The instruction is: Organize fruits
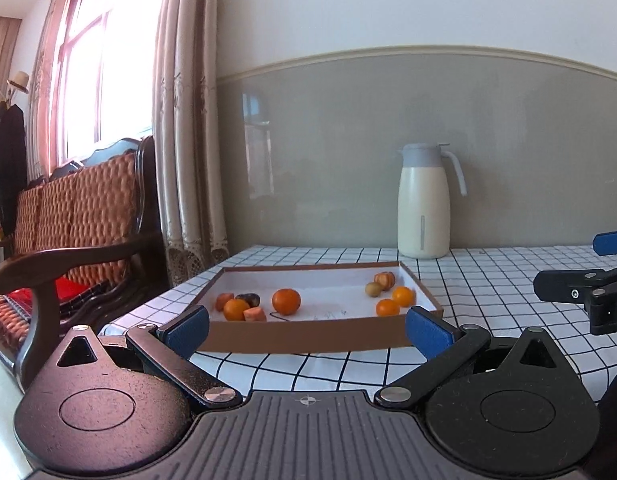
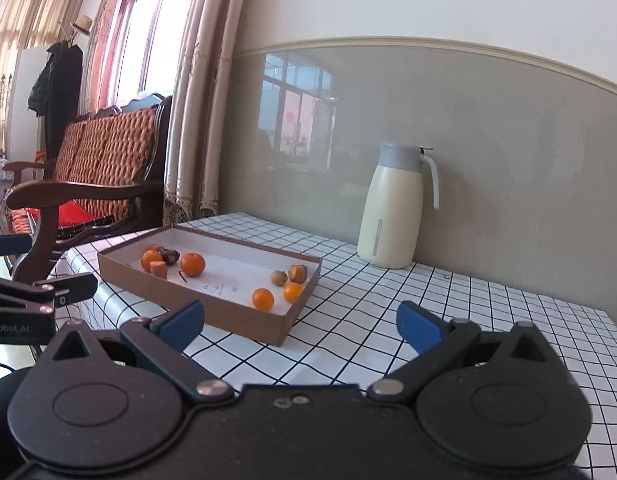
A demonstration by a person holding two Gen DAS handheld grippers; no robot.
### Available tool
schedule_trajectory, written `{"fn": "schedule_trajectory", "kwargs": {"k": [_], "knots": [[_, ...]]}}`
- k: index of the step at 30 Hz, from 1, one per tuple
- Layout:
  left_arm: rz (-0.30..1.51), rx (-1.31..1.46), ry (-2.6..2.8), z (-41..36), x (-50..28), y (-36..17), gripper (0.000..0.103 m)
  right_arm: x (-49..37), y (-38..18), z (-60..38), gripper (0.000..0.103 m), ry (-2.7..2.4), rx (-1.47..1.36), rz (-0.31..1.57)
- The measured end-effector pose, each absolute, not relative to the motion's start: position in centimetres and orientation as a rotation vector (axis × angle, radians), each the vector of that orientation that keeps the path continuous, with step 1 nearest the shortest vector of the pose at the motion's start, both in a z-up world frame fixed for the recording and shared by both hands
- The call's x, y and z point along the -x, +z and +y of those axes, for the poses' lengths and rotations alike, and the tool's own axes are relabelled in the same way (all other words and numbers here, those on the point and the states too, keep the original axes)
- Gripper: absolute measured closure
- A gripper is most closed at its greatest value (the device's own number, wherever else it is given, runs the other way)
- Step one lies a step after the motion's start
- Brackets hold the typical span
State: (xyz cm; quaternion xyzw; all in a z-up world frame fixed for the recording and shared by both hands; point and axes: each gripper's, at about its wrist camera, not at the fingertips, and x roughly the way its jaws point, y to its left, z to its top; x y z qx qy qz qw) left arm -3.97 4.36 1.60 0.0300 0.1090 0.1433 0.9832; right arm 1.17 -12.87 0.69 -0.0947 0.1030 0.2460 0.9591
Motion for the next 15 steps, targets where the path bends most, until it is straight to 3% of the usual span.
{"fn": "schedule_trajectory", "kwargs": {"k": [15], "knots": [[0.209,-0.075,0.278,3.77,4.16,1.38,0.0,-0.82,0.55,-12.72,0.006,0.5,0.191,0.2]]}}
